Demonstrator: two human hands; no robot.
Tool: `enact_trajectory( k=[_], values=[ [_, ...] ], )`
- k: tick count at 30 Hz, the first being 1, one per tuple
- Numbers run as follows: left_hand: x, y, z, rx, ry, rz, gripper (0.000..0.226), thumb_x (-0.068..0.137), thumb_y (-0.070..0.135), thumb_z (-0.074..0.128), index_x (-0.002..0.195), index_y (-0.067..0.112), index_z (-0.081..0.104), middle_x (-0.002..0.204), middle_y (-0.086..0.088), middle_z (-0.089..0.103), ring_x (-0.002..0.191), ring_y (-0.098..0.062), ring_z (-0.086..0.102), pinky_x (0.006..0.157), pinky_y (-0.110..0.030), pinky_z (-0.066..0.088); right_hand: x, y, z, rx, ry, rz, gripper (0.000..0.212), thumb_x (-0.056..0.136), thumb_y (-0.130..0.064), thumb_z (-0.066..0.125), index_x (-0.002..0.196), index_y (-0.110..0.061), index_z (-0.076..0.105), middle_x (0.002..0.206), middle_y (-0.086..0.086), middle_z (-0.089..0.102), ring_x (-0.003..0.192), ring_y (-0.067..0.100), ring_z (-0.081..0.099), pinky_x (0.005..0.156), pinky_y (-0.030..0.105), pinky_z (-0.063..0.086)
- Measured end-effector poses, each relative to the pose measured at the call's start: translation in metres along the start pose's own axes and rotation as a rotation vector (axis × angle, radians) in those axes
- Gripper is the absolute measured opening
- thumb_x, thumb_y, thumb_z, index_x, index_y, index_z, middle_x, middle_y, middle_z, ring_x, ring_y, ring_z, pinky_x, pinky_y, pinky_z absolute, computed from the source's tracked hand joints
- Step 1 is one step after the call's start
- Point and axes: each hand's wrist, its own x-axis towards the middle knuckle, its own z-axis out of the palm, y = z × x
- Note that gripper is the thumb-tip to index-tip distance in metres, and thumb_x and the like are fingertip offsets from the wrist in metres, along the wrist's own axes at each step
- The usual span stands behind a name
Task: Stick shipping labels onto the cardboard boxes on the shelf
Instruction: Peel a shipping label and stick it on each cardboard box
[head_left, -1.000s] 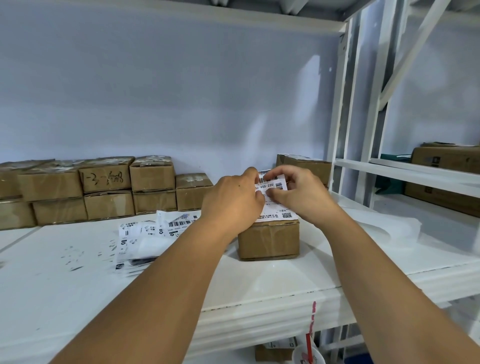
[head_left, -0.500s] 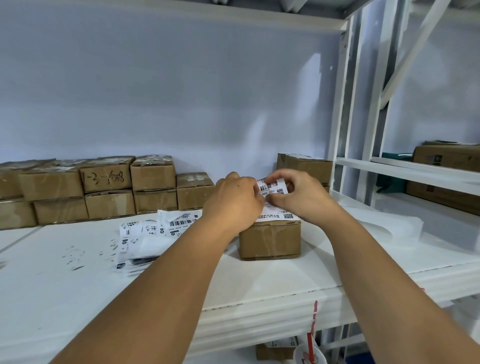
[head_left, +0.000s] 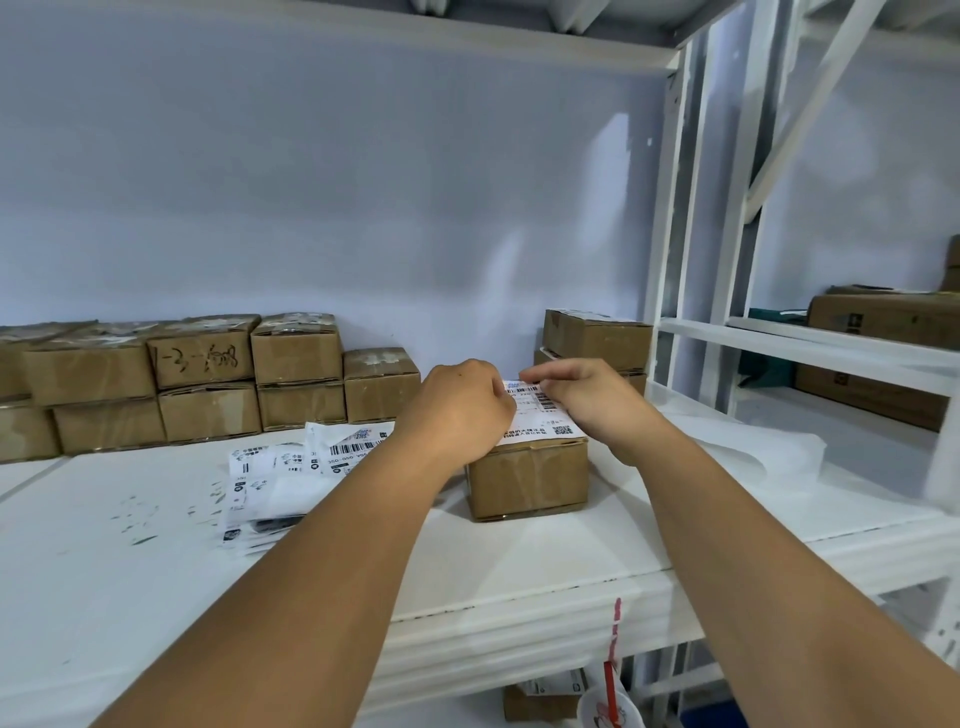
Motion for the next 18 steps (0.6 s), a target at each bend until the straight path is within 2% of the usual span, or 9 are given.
enact_trajectory(
  k=[3,6,9,12,16,18],
  values=[
    [-0.0001,0.0015,-0.0005,-0.016,-0.061,0.002,0.024,0.094,0.027,0.043,0.110,0.024,0.061,0.120,0.003,0.060,0.110,-0.019,0.052,0.081,-0.025,0.038,-0.0005,0.0003,0.0006,0.088,0.008,0.041,0.031,0.097,-0.002,0.040,0.105,-0.013,0.068,0.100,0.008,0.067,0.084,0.017,0.057,0.066,0.018,0.045],
    [0.0015,0.0012,-0.0003,-0.055,-0.146,-0.025,0.030,0.096,0.031,0.041,0.121,0.025,0.056,0.128,0.001,0.056,0.115,-0.020,0.050,0.086,-0.026,0.037,-0.0023,-0.0012,0.0020,0.175,-0.011,0.077,0.032,0.097,0.001,0.037,0.108,-0.010,0.065,0.089,0.007,0.066,0.071,0.013,0.058,0.053,0.011,0.046],
    [0.0036,-0.0010,0.0007,-0.113,-0.208,-0.068,0.036,0.096,0.039,0.040,0.130,0.029,0.049,0.133,0.000,0.052,0.119,-0.021,0.047,0.092,-0.028,0.038,-0.0023,-0.0004,0.0022,0.216,-0.026,0.113,0.033,0.096,0.001,0.038,0.109,-0.010,0.066,0.087,0.004,0.068,0.070,0.012,0.061,0.056,0.014,0.048],
    [0.0032,-0.0010,-0.0001,-0.156,-0.235,-0.080,0.040,0.097,0.040,0.039,0.134,0.027,0.044,0.137,-0.001,0.049,0.119,-0.020,0.047,0.086,-0.026,0.035,-0.0011,0.0021,0.0029,0.271,-0.019,0.140,0.033,0.095,-0.001,0.039,0.111,-0.009,0.067,0.089,0.005,0.069,0.073,0.014,0.062,0.061,0.019,0.048],
    [0.0029,-0.0005,0.0001,-0.214,-0.233,-0.101,0.045,0.097,0.039,0.041,0.139,0.023,0.039,0.141,-0.004,0.042,0.122,-0.020,0.045,0.085,-0.023,0.032,-0.0013,0.0028,0.0051,0.306,0.045,0.166,0.029,0.096,-0.005,0.044,0.118,-0.016,0.061,0.091,0.003,0.067,0.070,0.009,0.061,0.048,0.011,0.045],
    [0.0035,-0.0020,0.0018,-0.237,-0.215,-0.117,0.047,0.096,0.040,0.042,0.140,0.022,0.038,0.141,-0.005,0.042,0.122,-0.021,0.046,0.088,-0.025,0.034,-0.0018,0.0023,0.0057,0.290,0.058,0.185,0.025,0.096,-0.006,0.046,0.113,-0.010,0.064,0.086,0.003,0.067,0.067,0.010,0.061,0.043,0.010,0.041]
  ],
)
